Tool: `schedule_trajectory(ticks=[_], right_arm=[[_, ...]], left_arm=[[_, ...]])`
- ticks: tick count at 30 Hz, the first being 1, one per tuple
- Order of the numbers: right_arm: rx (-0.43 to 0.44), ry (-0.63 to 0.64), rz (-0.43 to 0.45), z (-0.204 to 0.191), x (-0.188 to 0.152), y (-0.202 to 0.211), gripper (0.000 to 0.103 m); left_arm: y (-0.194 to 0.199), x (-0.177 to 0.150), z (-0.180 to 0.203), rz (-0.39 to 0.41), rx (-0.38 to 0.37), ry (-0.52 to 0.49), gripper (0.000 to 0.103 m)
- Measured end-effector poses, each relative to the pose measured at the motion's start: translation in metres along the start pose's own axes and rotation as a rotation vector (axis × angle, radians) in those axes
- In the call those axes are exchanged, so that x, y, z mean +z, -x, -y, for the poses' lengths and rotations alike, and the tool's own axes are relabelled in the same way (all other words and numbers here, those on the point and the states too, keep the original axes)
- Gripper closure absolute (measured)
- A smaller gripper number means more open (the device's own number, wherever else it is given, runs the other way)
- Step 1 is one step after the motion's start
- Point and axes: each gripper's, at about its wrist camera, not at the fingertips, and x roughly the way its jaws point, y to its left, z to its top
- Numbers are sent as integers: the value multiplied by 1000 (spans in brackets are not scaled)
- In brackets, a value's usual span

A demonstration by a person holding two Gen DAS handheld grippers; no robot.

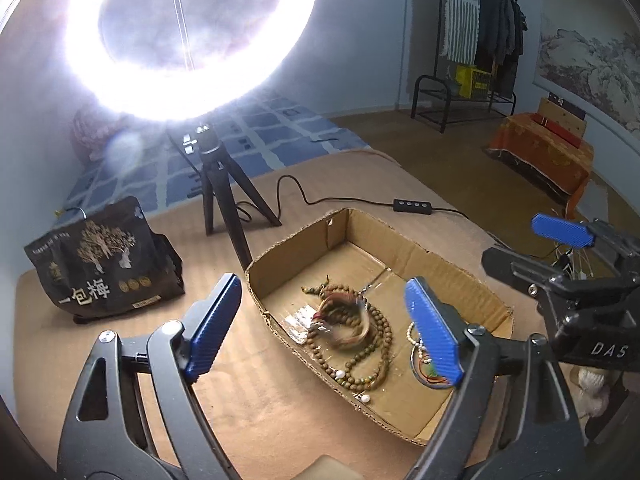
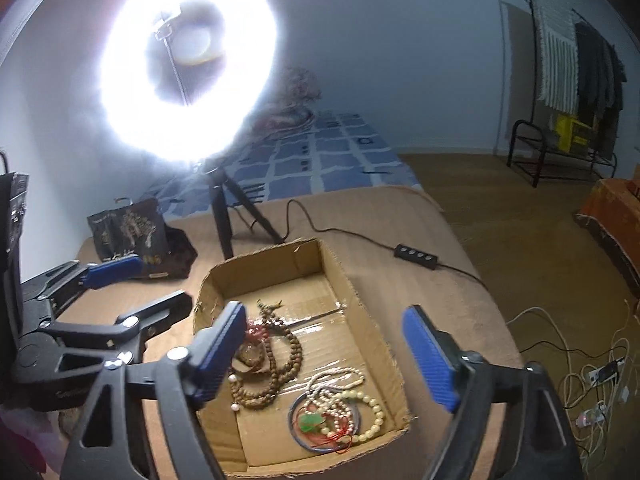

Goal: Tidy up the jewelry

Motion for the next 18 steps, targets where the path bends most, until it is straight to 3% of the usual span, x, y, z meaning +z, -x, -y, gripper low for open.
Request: schedule_trajectory(ticks=[5, 18], right_arm=[[-45, -8, 37, 2, 2, 7, 1], [-60, -2, 65, -3, 5, 25, 0]], left_arm=[[2, -2, 0, -5, 13, -11, 16], [28, -7, 3, 7, 18, -9, 15]])
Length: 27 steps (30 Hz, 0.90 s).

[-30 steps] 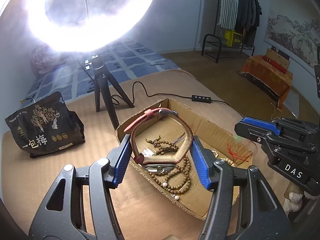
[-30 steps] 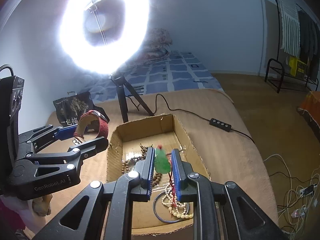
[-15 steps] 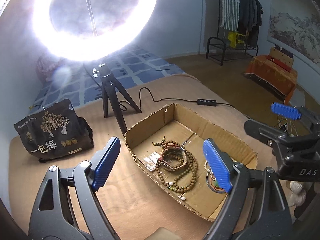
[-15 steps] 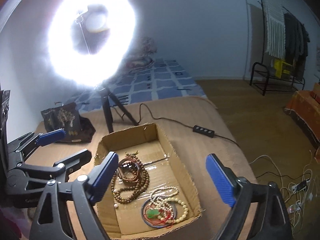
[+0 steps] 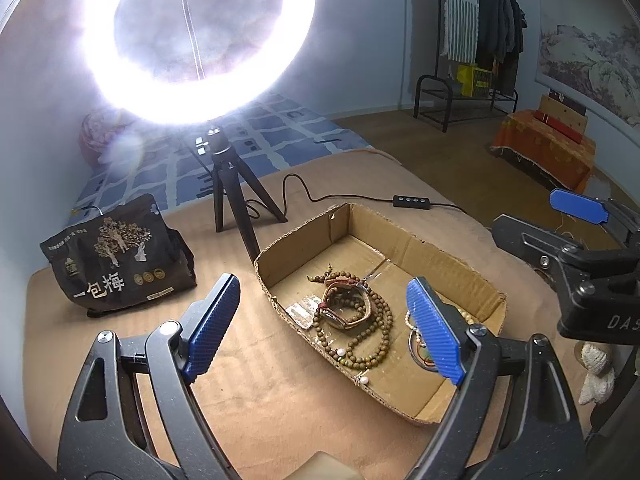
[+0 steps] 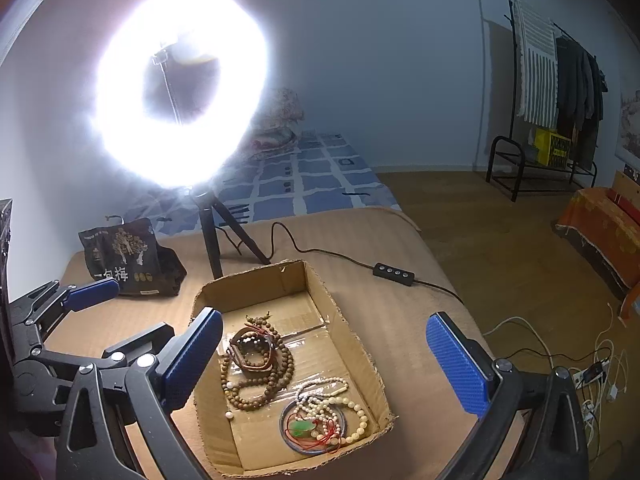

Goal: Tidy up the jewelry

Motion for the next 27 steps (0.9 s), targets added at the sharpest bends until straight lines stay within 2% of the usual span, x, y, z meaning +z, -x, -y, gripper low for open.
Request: schedule_trajectory(ticks=[12, 27], right_arm=[[-29, 38, 50, -18, 4, 37, 0], [-40, 93, 134, -52, -5, 110, 0]], left_arm=[[45, -10, -3, 39, 19, 6, 15], [134, -41, -18, 124, 48, 47, 15]])
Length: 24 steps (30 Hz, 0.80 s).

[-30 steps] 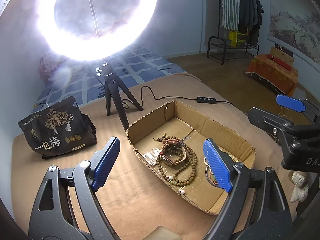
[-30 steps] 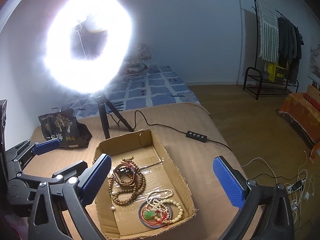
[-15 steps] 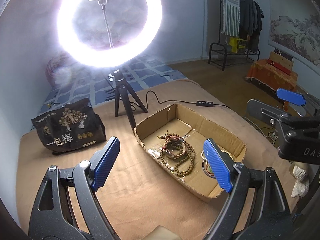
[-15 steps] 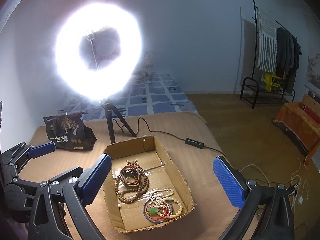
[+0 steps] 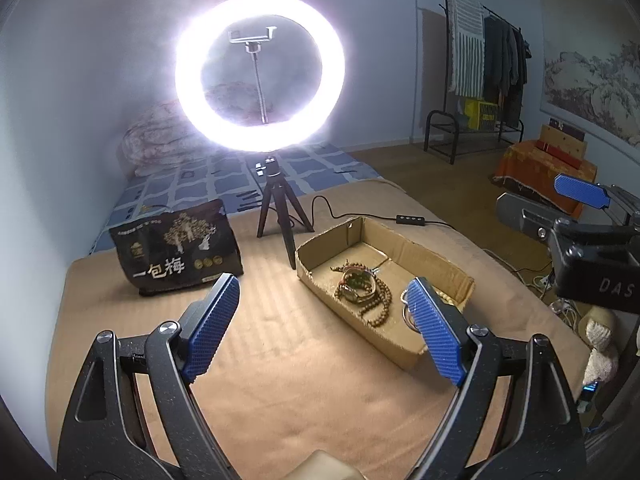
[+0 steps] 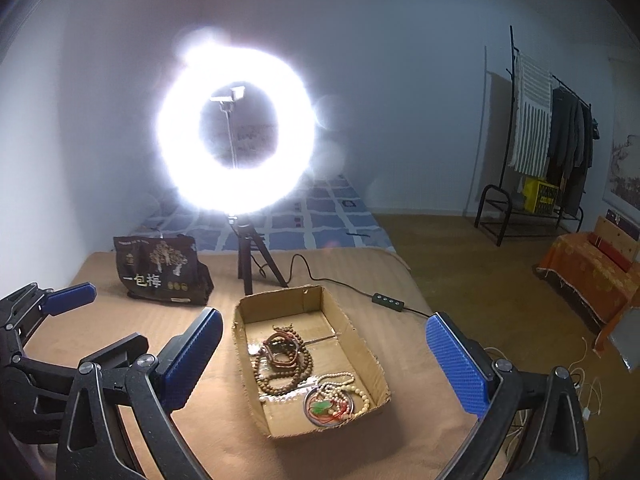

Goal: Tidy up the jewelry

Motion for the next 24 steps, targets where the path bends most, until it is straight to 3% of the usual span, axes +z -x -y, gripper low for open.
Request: schedule_trajectory(ticks=[10, 14, 24], right_arm=[[9, -3, 33, -6, -14, 32, 0], [3, -4, 49, -8, -19, 42, 0], [-10, 28, 68, -15, -23, 52, 0]], left_arm=[[45, -16, -2, 57, 13, 13, 9], [55, -19, 0, 65, 21, -6, 1], [70, -22, 2, 80, 52, -29, 0]])
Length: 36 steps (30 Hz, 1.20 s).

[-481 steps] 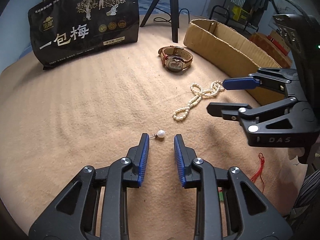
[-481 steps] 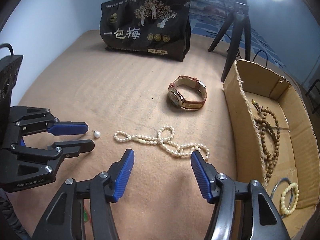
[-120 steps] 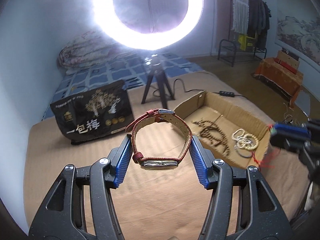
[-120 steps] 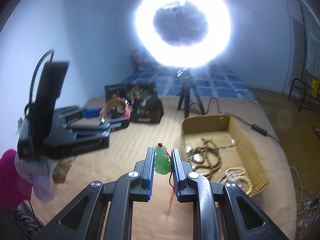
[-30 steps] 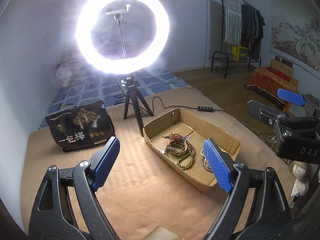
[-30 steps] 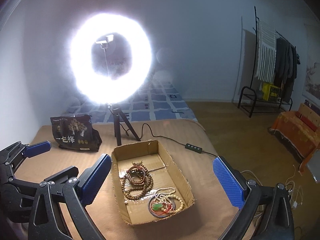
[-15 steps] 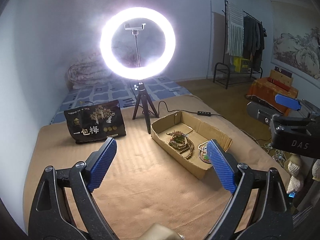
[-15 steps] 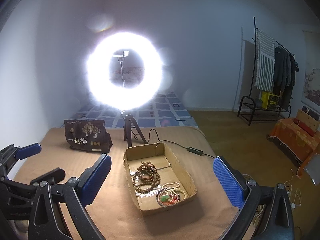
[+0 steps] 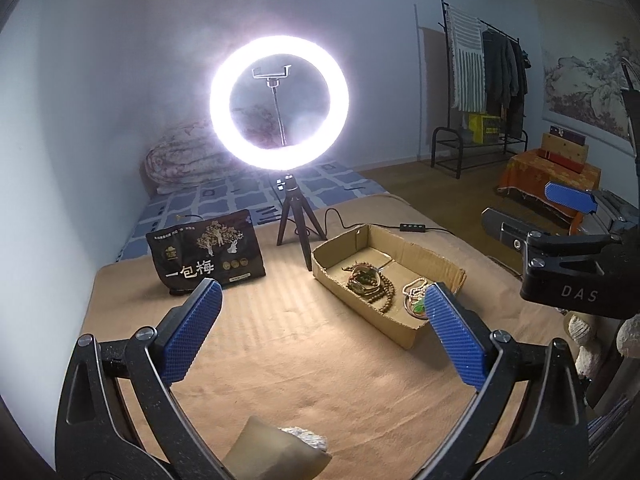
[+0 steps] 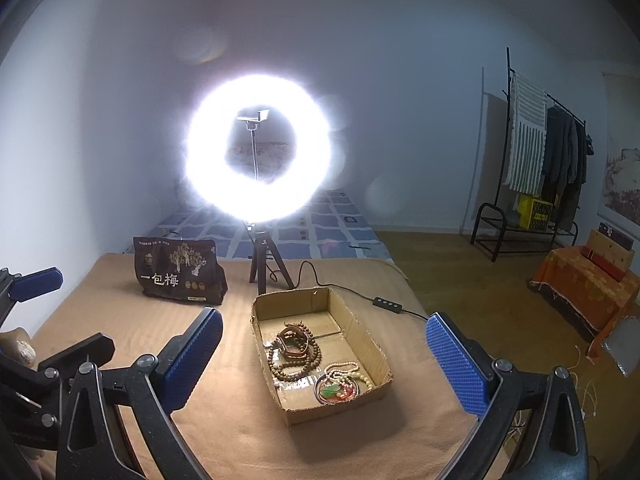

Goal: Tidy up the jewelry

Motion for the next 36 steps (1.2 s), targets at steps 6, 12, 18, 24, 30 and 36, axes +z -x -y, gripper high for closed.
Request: schedule_trajectory(ticks=[6, 12, 18, 24, 30, 36], right_arm=[[4, -14, -8, 2, -1, -1, 0], [3, -13, -9, 1, -1, 0, 0], [1, -15, -10, 2, -2, 0, 0], [0, -17, -10, 4, -3, 0, 0], [-1, -14, -13, 4, -4, 0, 0], [1, -14, -15, 5, -4, -1, 0]], left_arm=[[4, -2, -1, -4, 8, -3, 0], [4, -2, -1, -7, 6, -6, 0], [3, -2, -3, -8, 6, -8, 0], [4, -2, -3, -8, 5, -8, 0], [4, -3, -3, -9, 6, -7, 0], [4, -3, -1, -8, 8, -9, 0]])
